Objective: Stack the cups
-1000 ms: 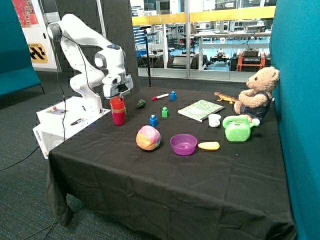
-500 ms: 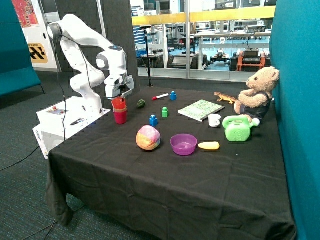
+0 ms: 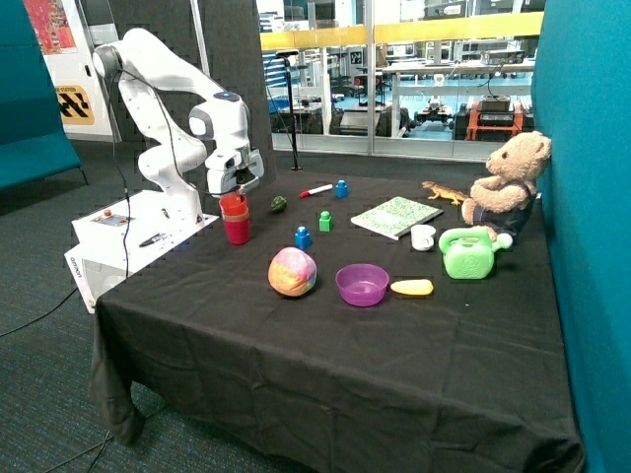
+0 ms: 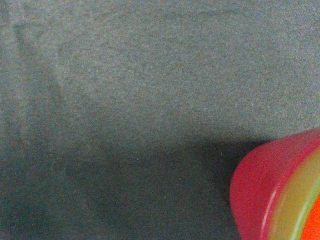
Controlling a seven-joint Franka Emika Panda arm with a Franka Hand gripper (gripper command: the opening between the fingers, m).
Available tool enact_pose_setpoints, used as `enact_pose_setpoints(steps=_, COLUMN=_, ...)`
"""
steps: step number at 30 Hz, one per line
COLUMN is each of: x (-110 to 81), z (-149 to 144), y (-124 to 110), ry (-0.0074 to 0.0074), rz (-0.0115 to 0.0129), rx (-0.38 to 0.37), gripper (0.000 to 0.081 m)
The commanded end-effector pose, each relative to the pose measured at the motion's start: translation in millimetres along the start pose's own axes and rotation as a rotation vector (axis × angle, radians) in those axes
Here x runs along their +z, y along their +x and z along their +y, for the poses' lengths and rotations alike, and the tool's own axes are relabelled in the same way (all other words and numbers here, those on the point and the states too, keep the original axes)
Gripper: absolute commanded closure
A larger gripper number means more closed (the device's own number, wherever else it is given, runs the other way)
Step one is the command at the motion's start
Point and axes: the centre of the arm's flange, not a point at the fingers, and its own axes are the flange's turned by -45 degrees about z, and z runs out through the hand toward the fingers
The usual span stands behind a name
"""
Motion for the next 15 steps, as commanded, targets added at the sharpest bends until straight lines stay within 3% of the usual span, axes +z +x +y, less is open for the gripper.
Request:
enact_pose_setpoints(steps=1, x=0.3, z=-1.9, y=-3.5, ry=-0.0033, rz=0.0029, rx=-0.017, gripper=0.0730)
enact_pose_setpoints(steps=7, x=-0.2, z=-5.0, y=-3.4, ry=-0.0033, rz=0.0029, rx=-0.029, gripper=0.0624)
enact_pose_setpoints(steps=15, x=0.4, z=-6.2, y=-5.6, ry=-0.0033, rz=0.0028, rx=-0.036, gripper=0.0560)
